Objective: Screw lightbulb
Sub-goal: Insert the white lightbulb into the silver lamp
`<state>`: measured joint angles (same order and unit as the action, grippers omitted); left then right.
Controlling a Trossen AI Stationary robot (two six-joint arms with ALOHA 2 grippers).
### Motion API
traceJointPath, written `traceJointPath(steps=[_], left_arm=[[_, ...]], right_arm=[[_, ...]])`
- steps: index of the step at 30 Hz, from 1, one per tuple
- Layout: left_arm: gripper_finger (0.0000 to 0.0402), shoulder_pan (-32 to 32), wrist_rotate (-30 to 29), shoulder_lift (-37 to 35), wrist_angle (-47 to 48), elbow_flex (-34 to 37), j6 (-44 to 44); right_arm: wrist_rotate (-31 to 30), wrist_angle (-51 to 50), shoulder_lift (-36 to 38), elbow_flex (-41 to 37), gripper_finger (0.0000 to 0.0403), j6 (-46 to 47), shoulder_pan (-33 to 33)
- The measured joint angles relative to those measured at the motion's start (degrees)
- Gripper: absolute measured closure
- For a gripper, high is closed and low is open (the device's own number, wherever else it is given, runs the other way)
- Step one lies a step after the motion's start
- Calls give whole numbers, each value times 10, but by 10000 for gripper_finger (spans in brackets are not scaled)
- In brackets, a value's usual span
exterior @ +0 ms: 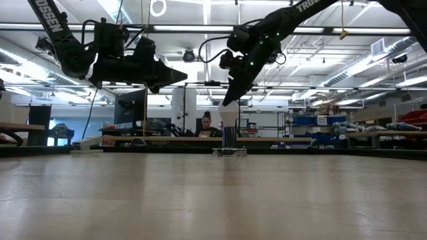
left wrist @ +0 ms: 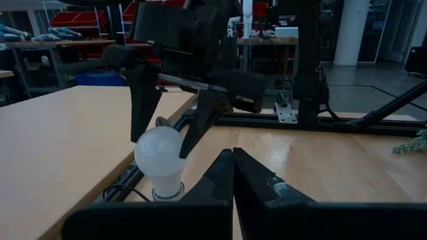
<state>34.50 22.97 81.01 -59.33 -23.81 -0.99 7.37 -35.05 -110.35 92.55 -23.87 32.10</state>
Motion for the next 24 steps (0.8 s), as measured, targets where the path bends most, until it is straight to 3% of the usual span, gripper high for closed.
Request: traceJointPath(steps=[4,9,13,24], left_arm=[[396,0,0,0,4,0,-1],[396,0,0,0,4,0,-1],[396,0,0,0,4,0,-1],[396,0,0,0,6,0,-2]], right_arm=[[-7,-1,-1,0,126,41,0],[-85,-23,0,2,143,219,-6],[-128,-34,0,1,136,328,-25],[-131,-26,17,29,77,156,-60]])
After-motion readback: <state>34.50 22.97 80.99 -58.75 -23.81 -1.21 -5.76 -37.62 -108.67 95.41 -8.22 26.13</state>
